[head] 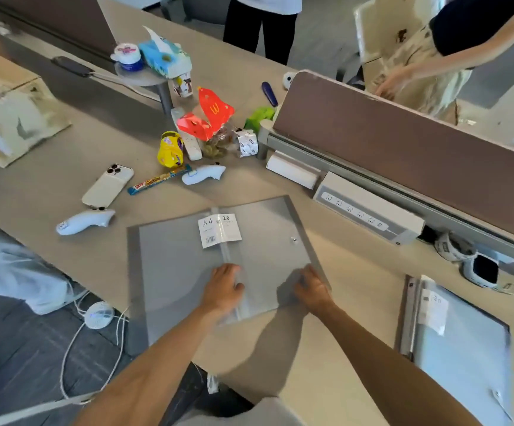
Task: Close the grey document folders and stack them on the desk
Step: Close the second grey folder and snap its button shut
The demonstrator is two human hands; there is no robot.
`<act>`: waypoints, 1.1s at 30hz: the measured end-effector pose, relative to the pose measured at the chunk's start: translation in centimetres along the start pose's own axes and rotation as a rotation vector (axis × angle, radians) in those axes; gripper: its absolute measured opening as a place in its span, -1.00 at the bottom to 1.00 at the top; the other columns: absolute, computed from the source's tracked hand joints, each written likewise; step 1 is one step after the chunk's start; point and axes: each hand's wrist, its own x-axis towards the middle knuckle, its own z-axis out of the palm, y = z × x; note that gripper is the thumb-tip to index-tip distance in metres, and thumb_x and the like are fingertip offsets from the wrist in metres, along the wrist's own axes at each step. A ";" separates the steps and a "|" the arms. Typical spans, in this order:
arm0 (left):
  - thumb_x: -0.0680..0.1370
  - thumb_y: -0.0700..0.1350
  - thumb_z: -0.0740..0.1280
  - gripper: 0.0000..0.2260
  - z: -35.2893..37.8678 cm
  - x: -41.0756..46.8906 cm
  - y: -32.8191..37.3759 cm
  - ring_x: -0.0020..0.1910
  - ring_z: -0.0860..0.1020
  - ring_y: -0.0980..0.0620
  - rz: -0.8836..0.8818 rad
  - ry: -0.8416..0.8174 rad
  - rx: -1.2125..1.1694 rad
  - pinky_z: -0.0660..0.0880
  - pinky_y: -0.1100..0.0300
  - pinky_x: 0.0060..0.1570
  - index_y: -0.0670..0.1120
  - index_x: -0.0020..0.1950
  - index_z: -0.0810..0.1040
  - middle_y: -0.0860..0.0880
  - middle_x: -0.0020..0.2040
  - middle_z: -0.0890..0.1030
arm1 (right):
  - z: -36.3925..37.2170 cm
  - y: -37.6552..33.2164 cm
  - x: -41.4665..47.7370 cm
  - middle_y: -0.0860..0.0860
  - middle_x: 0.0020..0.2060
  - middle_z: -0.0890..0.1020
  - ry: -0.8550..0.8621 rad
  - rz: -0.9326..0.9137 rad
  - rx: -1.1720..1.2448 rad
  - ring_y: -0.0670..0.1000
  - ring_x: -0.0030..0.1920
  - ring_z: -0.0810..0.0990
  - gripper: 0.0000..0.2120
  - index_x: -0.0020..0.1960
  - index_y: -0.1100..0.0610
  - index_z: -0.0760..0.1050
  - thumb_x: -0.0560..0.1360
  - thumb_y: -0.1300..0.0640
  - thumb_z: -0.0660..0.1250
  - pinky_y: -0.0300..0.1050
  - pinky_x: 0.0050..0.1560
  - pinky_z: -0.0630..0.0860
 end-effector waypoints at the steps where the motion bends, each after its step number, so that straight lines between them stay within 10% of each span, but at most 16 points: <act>1: 0.53 -0.17 0.24 -0.59 -0.4 0.4 -0.4 0.45 0.25 -0.08 0.027 0.000 0.039 0.30 0.06 0.37 -0.08 0.38 0.38 -0.06 0.42 0.36 | 0.2 -0.7 -0.1 0.09 0.35 0.36 -0.028 -0.020 -0.047 0.16 0.34 0.37 -0.53 0.29 0.22 0.40 0.47 -0.02 0.14 0.15 0.32 0.35; 6: 0.54 -0.08 0.29 -0.45 -1.5 2.6 -1.4 0.56 0.05 -0.10 0.018 -0.026 0.074 0.12 0.05 0.49 -0.11 0.50 0.22 -0.14 0.58 0.08 | 0.6 -1.3 -0.7 -0.03 0.57 -0.06 -0.102 -0.023 -0.301 0.02 0.57 -0.10 -0.45 0.56 0.05 0.00 0.61 -0.02 0.05 0.06 0.53 0.00; 11: 0.52 -0.01 0.33 -0.33 -0.7 4.1 -0.8 0.57 -0.02 -0.11 0.028 -0.073 0.118 0.07 0.02 0.51 -0.16 0.53 0.11 -0.17 0.59 0.00 | 0.5 0.4 -1.7 0.01 0.51 0.24 0.017 -0.015 -0.331 0.04 0.50 0.22 -0.51 0.50 0.09 0.21 0.59 0.03 0.09 -0.03 0.45 0.22; 14: 0.50 0.02 0.35 -0.24 0.2 4.1 -0.5 0.58 -0.07 -0.11 0.080 -0.122 0.199 0.00 0.07 0.52 -0.16 0.56 0.02 -0.18 0.60 -0.09 | 0.1 0.9 -2.6 0.14 0.09 0.64 0.202 0.030 -0.146 0.22 0.12 0.58 -0.67 0.13 0.16 0.56 0.47 0.09 0.16 0.00 0.06 0.50; 25: 0.43 0.05 0.42 -0.05 1.3 2.4 -1.0 0.57 -0.26 -0.06 0.176 -0.287 0.411 -0.17 0.09 0.50 -0.05 0.58 -0.19 -0.13 0.58 -0.30 | -2.7 3.7 -2.4 0.17 0.30 0.43 0.194 0.301 0.211 0.21 0.29 0.38 -0.45 0.41 0.10 0.32 0.45 0.05 0.34 0.09 0.33 0.37; 33: 0.36 0.08 0.48 0.04 3.2 -1.2 0.7 0.54 -0.29 -0.26 0.168 -0.351 0.722 0.09 -0.26 0.46 0.04 0.58 -0.21 -0.05 0.58 -0.32 | -5.0 4.8 -2.0 0.14 0.05 0.57 0.064 0.392 0.661 0.14 0.00 0.57 -0.56 0.25 0.07 0.41 0.40 0.07 0.41 -0.14 -0.24 0.48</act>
